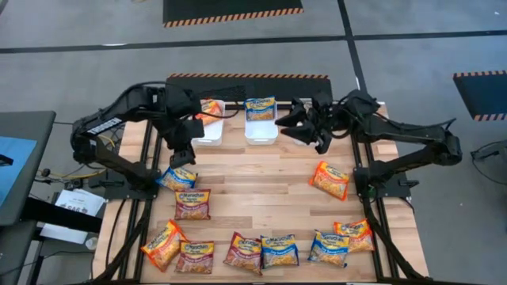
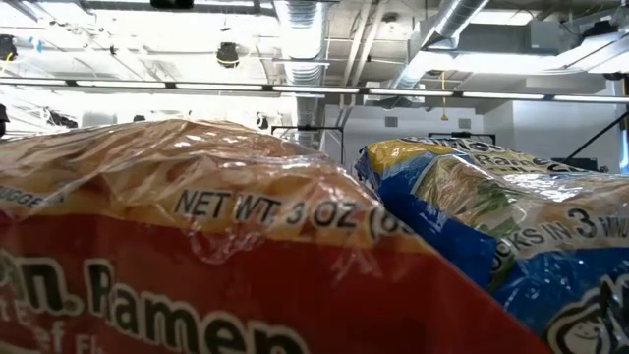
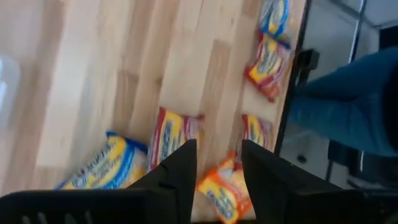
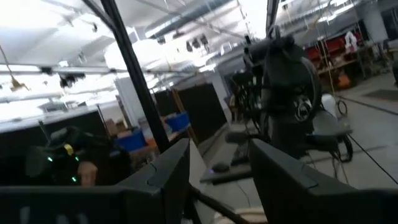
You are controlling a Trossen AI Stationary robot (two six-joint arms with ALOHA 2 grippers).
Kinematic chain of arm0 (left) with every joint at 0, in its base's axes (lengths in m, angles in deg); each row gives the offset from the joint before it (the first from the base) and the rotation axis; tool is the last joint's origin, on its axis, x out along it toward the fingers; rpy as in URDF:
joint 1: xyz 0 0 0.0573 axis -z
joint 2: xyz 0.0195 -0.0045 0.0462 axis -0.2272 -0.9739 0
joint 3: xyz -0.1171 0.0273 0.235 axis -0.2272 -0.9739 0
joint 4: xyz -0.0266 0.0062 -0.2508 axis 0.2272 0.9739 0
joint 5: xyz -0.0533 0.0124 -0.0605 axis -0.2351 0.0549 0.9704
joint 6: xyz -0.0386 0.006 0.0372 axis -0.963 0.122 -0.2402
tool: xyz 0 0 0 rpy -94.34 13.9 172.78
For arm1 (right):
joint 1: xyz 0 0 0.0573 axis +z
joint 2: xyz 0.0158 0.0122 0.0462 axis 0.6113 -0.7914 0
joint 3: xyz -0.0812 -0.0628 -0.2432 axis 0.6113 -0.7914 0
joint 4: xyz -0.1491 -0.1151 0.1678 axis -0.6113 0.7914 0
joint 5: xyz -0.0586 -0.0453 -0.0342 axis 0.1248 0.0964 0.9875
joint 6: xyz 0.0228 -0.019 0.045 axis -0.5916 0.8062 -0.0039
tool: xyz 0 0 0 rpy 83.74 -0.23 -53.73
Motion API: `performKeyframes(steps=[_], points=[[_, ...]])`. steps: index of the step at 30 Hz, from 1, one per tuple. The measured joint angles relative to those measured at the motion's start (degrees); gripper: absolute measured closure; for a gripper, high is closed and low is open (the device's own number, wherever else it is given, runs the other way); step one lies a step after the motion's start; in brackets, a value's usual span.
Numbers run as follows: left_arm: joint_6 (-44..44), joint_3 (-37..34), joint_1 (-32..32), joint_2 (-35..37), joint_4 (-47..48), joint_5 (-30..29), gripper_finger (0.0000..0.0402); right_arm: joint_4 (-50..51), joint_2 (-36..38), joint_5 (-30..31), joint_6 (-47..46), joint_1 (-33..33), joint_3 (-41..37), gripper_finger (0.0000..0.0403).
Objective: Sort Maruchan noodles
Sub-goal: Put the red noodle pack into the right white bin
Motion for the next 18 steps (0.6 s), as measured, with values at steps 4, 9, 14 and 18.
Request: performKeyframes(steps=[4,9,14,18], points=[[0.93,-7.44,-0.35,-0.20,-0.34,-2.24,0.0274,1.55,0.00,0.04,2.46,2.11,0.00,0.0211],[0.98,-21.80,-2.35,-0.24,-7.27,0.26,0.0270,1.93,0.00,0.04,2.64,4.56,0.00,0.0211],[1.00,-33.41,-3.90,-0.24,-16.92,6.55,0.0269,1.93,0.00,0.14,3.12,5.95,0.00,0.0211],[1.32,-39.53,-5.31,-0.24,-23.37,7.76,0.0269,2.48,0.00,0.17,3.26,6.27,0.00,0.0211]])
